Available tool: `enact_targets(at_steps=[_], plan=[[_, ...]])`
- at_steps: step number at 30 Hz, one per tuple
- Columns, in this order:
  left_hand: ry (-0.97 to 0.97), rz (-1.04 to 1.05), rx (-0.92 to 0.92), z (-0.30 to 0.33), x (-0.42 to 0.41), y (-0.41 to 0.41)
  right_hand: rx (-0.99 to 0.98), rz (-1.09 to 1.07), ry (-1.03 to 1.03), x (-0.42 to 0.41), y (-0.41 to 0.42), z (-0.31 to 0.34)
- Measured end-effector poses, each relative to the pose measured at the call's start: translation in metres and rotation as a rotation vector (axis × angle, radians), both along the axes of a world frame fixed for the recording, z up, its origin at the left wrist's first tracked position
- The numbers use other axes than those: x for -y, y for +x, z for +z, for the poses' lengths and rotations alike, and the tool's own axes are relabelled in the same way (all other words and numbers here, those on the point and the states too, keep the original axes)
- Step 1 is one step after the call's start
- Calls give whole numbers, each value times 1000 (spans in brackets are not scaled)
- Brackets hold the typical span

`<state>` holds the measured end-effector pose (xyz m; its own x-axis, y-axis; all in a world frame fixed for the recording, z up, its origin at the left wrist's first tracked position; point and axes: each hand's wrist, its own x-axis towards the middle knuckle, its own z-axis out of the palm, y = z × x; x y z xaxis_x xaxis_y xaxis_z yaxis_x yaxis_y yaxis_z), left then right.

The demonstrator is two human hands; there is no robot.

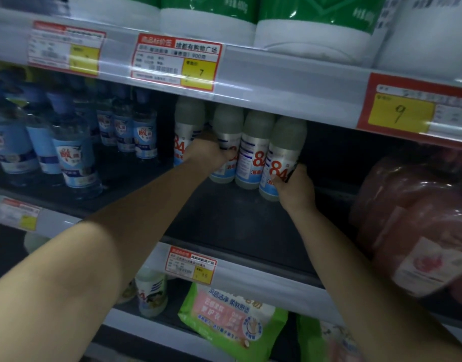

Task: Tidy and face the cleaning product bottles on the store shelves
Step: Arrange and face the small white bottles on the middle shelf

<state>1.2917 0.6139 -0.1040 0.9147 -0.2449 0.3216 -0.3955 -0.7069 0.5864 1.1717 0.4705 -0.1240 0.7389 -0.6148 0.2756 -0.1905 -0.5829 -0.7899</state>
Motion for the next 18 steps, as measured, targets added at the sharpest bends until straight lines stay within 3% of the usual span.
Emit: enact_targets(at_steps=[18], plan=[[24,100,75,-4,-1,-21,-22,77,76,-5,11,-4]])
